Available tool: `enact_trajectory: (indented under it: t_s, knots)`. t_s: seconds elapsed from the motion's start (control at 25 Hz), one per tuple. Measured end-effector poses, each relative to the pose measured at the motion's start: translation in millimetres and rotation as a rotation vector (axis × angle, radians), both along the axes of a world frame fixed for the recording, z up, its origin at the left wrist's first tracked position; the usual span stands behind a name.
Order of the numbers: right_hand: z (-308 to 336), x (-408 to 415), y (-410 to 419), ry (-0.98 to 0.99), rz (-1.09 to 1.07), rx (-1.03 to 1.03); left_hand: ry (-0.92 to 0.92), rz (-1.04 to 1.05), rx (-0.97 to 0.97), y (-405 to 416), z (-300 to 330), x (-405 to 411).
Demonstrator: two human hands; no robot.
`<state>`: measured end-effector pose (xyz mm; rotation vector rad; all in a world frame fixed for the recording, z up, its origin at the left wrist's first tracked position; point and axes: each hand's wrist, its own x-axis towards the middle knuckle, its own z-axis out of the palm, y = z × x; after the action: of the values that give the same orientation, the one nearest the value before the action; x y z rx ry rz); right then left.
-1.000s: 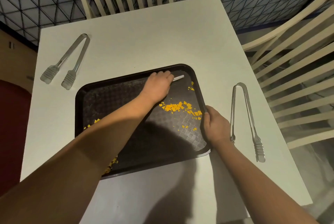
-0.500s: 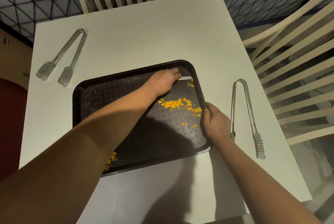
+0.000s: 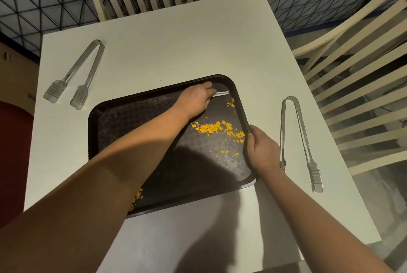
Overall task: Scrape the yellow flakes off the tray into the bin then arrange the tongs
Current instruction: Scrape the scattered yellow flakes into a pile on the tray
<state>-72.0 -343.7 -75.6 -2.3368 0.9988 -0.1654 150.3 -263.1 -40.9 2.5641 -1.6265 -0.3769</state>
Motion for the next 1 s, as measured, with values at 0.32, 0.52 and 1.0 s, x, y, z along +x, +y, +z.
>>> enact_trajectory:
  t_s: [0.32,0.52,1.0]
  knots:
    - [-4,0,0,0.008,-0.003,-0.014,-0.038,-0.032,0.023,-3,-2,-7]
    - [-2,0,0,0.023,0.001,-0.01,-0.086,-0.379,0.127,11,1,-18]
    - [-1,0,0,0.019,-0.011,-0.007,-0.12,-0.108,0.109,3,-1,-23]
